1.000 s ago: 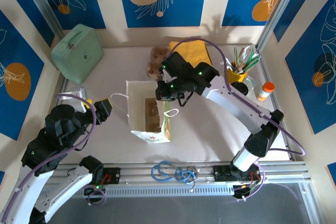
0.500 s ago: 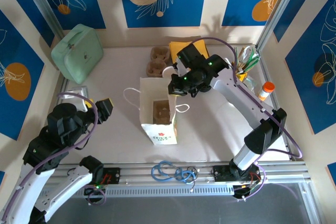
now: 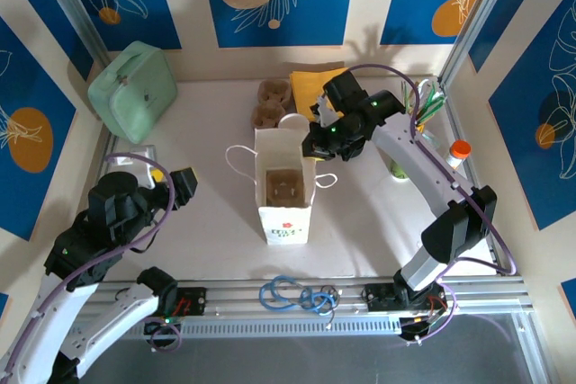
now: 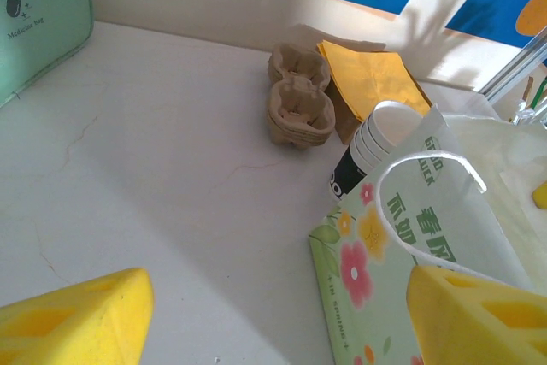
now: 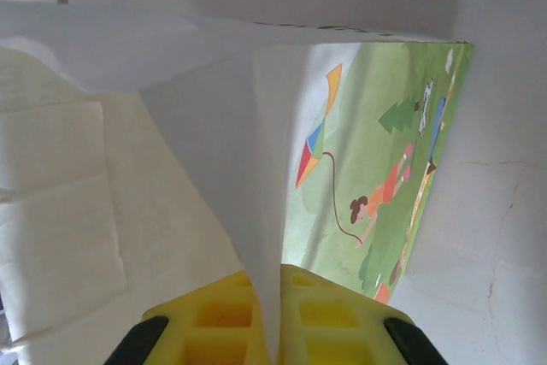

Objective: Pack the takeout coffee

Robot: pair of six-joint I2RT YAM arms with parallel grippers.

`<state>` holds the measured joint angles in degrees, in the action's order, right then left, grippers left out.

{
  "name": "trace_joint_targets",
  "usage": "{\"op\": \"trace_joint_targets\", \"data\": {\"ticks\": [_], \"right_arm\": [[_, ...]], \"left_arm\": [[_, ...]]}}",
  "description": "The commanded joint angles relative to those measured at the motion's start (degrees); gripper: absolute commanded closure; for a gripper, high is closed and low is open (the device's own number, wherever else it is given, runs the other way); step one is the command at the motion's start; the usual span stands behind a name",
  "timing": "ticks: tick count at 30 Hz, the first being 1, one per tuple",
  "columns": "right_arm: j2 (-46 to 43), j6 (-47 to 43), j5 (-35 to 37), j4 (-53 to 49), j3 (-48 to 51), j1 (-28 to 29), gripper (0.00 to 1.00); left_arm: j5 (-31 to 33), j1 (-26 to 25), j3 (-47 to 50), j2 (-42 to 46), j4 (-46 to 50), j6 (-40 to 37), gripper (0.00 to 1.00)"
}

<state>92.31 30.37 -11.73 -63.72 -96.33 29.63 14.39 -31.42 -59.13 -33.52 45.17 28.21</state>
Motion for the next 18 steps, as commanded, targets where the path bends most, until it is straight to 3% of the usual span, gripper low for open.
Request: {"op": "trace_joint_targets", "data": {"ticks": [1, 7, 13, 18], "right_arm": [[-0.82, -2.14, -2.02, -0.35, 0.21, -1.01, 0.93], [0.40, -3.29, -3.26, 0.12, -0.66, -2.84, 0.87], [0.50, -4.29, -1.12, -2.00, -2.68, -3.05, 0.65], [-0.15, -3.97, 4.18, -7.03, -6.23, -3.69, 0.55]], "left_arm": [[-0.88, -0.31, -0.46, -0.32, -1.20, 0.15, 0.22], [-1.46, -0.39, -0.72, -0.92, -1.40, 0.20, 0.22], [-1.46, -0.31, -0.90, -1.03, -0.87, 0.45, 0.22], [-1.13, -0.39, -1.12, -1.20, -0.88, 0.36, 0.22]]}}
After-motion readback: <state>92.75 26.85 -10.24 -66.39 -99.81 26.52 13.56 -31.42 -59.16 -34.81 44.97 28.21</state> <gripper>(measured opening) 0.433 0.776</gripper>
